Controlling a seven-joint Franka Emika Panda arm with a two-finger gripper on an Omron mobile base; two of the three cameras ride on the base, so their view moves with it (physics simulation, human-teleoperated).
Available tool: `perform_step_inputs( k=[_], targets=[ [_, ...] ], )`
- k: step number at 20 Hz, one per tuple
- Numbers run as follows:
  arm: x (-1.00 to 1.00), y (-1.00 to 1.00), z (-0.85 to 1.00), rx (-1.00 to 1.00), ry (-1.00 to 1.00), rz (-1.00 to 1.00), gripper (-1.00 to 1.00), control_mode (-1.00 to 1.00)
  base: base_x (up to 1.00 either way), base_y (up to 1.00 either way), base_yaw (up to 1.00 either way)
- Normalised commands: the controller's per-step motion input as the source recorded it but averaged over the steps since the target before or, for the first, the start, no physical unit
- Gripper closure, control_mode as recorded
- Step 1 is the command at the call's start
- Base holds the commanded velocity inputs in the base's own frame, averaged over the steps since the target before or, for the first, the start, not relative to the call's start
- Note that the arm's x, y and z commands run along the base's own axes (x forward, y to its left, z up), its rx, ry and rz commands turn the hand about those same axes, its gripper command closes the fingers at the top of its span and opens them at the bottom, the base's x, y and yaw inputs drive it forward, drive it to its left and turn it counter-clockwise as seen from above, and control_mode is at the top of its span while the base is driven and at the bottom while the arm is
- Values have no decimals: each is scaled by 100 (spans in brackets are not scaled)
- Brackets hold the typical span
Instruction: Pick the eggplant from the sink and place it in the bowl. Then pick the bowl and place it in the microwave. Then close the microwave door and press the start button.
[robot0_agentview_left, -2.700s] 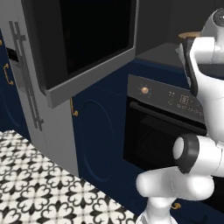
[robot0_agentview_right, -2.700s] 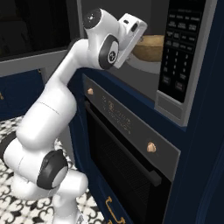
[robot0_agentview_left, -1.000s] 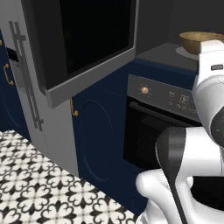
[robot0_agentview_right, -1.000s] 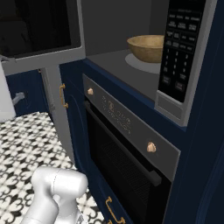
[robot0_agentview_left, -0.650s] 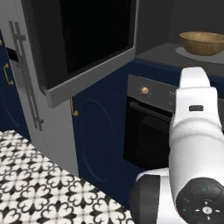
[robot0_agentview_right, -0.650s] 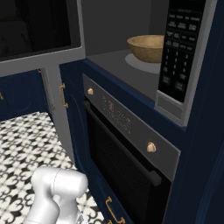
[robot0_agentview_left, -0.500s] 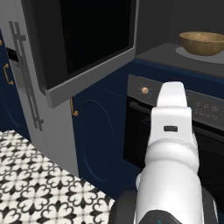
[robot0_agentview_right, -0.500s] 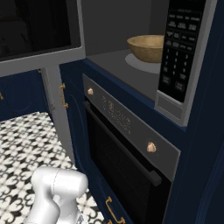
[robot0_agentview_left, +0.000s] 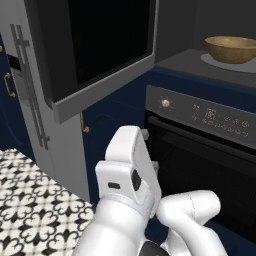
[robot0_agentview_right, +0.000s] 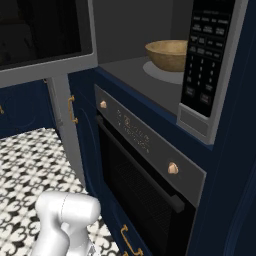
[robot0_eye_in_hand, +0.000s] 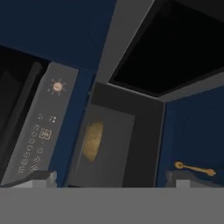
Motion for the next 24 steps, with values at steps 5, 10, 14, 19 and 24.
perform_step_inputs(
  k=[5,10,14,19,24],
  targets=[
    [49,40,-8,-1,0,-6,-100,-100,0,0,0],
    [56,56,-9,-3,1,-11,-100,-100,0,0,0],
    [33,61,-19,-1,0,-14,-100,-100,0,0,0],
    [28,41,-32,0,-5,-9,-100,-100,0,0,0],
    [37,38,-33,0,-7,-9,-100,-100,0,0,0]
  ],
)
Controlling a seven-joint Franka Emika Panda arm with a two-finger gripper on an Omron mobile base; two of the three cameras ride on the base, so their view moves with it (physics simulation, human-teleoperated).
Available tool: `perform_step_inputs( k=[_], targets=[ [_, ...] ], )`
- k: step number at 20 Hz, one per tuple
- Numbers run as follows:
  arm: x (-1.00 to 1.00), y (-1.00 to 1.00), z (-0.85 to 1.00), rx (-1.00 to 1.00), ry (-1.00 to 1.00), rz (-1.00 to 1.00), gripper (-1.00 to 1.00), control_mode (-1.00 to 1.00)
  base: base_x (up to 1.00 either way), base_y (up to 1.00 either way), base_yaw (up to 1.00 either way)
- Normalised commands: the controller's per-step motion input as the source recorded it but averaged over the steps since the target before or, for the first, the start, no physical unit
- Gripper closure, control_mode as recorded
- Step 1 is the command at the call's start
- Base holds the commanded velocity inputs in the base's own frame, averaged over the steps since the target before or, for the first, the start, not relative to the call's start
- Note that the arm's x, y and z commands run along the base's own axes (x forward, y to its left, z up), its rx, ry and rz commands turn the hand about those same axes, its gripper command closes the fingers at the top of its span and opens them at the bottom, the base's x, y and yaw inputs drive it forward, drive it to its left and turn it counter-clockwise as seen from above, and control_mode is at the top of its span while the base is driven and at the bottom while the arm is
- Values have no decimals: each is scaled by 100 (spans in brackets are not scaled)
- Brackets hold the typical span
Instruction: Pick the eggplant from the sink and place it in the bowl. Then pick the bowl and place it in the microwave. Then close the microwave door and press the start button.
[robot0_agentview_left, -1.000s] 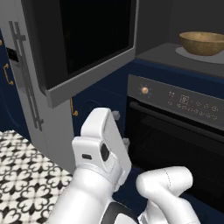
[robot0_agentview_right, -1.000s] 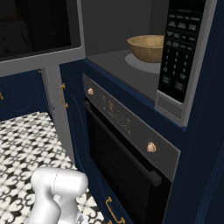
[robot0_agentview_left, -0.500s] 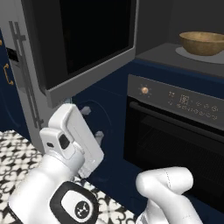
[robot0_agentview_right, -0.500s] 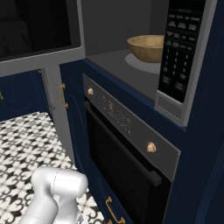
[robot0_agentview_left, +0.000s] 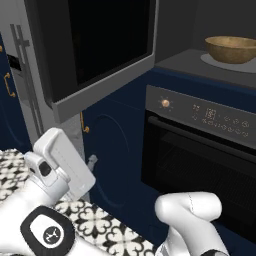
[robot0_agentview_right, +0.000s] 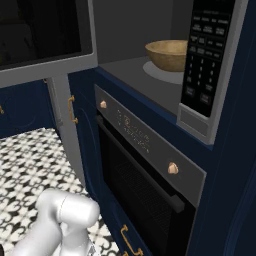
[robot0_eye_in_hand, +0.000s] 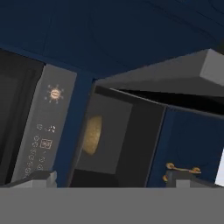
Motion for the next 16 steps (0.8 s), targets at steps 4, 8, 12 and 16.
perform_step_inputs(
  k=[4,8,12,16],
  targets=[
    [65,63,-36,-2,0,-12,-100,-100,0,0,0],
    [75,71,-33,-6,0,-12,-100,-100,0,0,0],
    [74,55,-6,-1,1,-13,-100,-100,0,0,0],
    [54,34,0,0,0,-14,-100,-100,0,0,0]
  ],
)
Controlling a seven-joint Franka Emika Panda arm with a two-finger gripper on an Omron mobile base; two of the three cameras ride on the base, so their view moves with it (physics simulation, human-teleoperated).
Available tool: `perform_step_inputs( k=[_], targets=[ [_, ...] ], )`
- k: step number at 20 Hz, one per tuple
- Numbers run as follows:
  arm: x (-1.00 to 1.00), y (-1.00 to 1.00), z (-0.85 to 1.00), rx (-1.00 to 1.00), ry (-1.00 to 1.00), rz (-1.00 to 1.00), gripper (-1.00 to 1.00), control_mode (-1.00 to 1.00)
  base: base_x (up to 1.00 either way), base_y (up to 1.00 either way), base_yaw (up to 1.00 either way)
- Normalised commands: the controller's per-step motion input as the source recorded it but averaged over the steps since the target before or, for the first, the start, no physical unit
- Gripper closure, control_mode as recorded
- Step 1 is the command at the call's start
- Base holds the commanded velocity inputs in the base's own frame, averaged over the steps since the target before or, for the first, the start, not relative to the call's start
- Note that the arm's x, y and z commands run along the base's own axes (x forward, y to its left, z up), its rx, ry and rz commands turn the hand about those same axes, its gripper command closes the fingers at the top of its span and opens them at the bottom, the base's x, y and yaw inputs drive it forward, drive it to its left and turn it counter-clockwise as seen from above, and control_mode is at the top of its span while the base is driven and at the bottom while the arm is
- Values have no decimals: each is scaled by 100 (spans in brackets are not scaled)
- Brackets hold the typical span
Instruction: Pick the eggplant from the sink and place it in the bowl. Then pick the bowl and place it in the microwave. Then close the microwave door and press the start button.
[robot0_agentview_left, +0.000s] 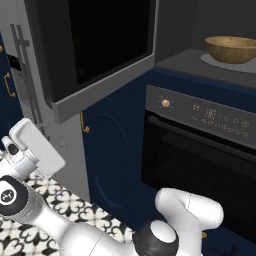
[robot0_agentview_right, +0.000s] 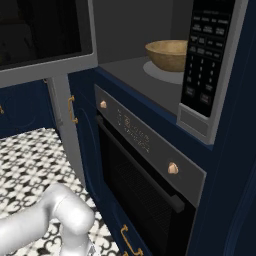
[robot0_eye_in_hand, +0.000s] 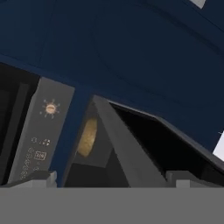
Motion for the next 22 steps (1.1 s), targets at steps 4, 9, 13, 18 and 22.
perform_step_inputs(
  k=[4,9,13,18,22],
  targets=[
    [75,28,0,0,4,-13,-100,-100,0,0,0],
    [26,-11,16,1,-1,-15,-100,-100,0,0,0],
    [0,-27,72,0,-11,-12,-100,-100,0,0,0],
    [0,-38,67,-2,0,-11,-100,-100,0,0,0],
    [0,-75,34,-4,0,-14,-100,-100,0,0,0]
  ],
)
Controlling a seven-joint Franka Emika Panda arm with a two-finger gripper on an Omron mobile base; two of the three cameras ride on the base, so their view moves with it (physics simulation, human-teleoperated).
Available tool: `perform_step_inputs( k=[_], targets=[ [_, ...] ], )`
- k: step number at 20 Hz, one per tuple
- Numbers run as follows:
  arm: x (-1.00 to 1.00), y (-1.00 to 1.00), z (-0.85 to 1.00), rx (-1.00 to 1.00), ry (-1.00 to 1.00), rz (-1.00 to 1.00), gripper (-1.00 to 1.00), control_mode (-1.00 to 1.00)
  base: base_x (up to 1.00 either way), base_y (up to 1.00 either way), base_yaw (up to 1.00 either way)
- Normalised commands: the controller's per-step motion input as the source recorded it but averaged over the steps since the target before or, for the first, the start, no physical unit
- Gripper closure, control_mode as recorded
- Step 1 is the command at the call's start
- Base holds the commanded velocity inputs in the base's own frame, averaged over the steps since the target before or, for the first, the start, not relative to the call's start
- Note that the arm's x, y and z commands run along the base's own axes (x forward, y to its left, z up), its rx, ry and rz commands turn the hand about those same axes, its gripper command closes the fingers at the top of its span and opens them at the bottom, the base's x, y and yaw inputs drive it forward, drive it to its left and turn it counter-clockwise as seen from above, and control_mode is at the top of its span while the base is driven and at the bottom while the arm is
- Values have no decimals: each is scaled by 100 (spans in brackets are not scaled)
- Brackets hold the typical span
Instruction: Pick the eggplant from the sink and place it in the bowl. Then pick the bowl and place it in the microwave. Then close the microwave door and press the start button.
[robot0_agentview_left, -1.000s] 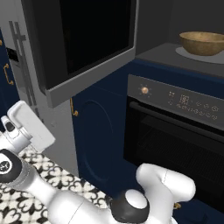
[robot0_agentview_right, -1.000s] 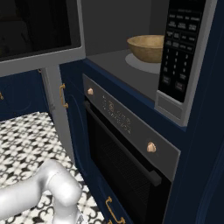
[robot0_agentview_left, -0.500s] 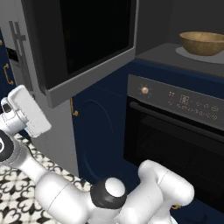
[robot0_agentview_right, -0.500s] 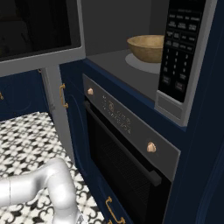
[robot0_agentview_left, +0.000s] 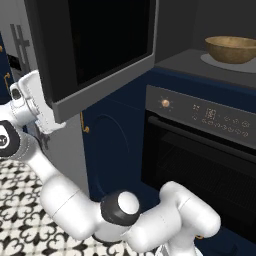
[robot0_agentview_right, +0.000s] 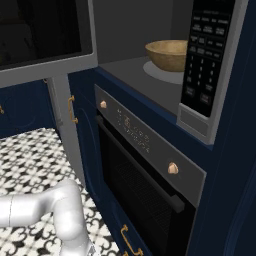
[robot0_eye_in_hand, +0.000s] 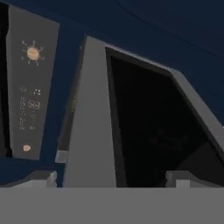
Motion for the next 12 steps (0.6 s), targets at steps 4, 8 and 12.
perform_step_inputs(
  k=[4,8,12],
  targets=[
    [-2,-74,12,0,0,-17,-100,-100,0,0,0],
    [-8,-82,20,0,0,-19,-100,-100,0,0,0],
    [-43,-85,29,0,0,-17,-100,-100,0,0,0]
  ],
)
